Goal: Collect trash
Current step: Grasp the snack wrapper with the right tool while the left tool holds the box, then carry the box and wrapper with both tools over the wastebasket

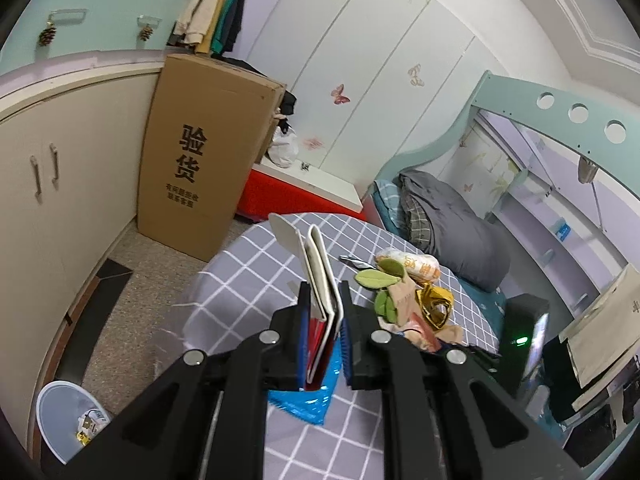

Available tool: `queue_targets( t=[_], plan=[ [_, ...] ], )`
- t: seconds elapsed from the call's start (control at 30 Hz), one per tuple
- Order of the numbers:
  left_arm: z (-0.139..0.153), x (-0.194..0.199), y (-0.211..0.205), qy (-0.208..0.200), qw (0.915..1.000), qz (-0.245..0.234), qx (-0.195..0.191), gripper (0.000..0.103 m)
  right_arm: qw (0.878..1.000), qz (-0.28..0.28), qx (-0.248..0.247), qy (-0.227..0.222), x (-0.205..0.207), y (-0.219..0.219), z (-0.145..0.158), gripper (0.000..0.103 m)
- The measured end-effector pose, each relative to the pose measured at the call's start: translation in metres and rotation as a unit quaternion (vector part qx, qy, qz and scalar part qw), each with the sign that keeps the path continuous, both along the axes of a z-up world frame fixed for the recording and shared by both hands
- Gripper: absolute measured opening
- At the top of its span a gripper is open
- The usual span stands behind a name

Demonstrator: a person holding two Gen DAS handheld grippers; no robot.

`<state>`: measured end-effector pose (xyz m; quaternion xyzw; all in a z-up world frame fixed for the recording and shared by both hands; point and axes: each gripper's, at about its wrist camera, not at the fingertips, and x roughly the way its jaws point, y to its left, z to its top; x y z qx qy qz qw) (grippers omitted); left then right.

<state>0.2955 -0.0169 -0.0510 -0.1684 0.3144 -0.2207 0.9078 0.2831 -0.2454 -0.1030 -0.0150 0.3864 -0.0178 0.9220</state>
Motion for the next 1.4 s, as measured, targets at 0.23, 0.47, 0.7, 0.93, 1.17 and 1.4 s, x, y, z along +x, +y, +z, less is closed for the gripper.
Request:
queue_targets(
  t=[0.23, 0.47, 0.7, 0.93, 1.17, 1.4],
  plan=[
    [0.001, -0.016, 0.039, -0.001, 0.9997, 0.024, 0.001, 0.012, 1.0, 0.009, -0.018, -0.013, -0.013, 0.024, 0.014, 0.019],
    [-0.002, -0.027, 0.081, 0.003, 0.9985, 0.054, -0.005, 0.012, 0.995, 0.032, -0.044, -0.081, -0.04, 0.067, 0.06, 0.018],
    [-0.017, -0.041, 0.133, 0.015, 0.9955, 0.093, 0.003, 0.012, 0.987, 0.125, -0.019, -0.097, -0.049, 0.154, 0.077, 0.018],
    [-0.055, -0.055, 0.21, 0.054, 0.9846, 0.162, 0.036, 0.012, 0.973, 0.225, 0.001, -0.047, -0.038, 0.268, 0.03, 0.018],
    [-0.12, -0.057, 0.286, 0.129, 0.9638, 0.227, 0.057, 0.012, 0.959, 0.282, 0.016, 0.033, -0.023, 0.366, -0.051, 0.018],
    [-0.195, -0.042, 0.337, 0.225, 0.9411, 0.249, 0.044, 0.022, 0.951, 0.294, 0.007, 0.096, -0.015, 0.419, -0.122, 0.018]
  ],
)
